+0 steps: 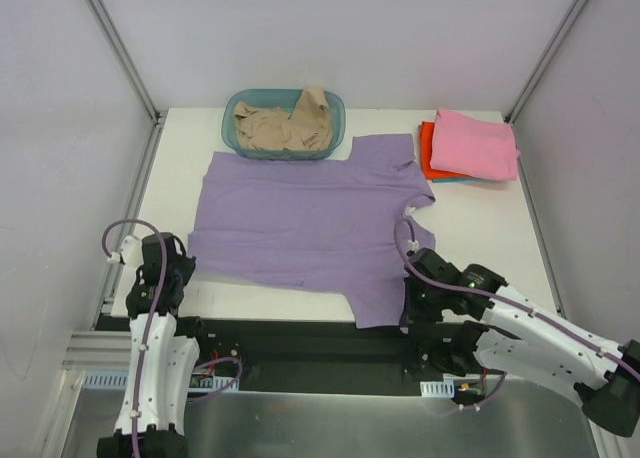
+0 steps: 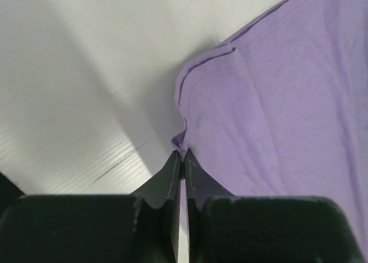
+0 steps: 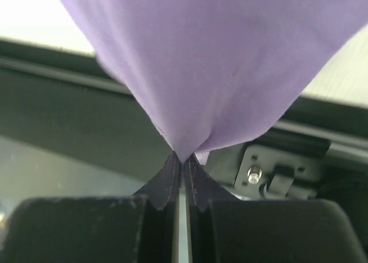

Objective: Fold and stack the t-shirts
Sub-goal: Fold the tshirt

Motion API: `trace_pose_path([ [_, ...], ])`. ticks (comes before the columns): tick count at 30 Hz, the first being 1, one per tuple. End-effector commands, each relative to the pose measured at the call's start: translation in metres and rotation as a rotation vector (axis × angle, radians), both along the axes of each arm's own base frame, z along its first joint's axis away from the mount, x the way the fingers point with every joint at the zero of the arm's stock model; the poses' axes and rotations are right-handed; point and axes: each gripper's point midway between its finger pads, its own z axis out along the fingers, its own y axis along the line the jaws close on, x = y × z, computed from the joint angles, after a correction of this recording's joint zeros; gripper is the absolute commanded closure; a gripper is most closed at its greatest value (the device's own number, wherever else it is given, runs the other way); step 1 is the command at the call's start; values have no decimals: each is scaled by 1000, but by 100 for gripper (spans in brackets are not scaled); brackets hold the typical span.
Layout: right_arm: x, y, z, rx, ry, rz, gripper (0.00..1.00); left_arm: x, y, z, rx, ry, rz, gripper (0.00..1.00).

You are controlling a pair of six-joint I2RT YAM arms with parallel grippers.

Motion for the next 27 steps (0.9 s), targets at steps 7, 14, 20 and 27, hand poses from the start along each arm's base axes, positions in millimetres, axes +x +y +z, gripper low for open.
trace_pose_path([
  [7,-77,-13,32,0,206,124,99,-50,1,-13,-77,34,180,100],
  [14,-46,-27,36,-102,79,64,99,-47,2,0,-74,19,181,100],
  [20,-1,-26,49,-103,-2,15,99,-26,-3,5,-99,2,136,100],
  [27,68,-18,76,-73,-123,-6,99,-1,0,6,-102,35,132,100],
])
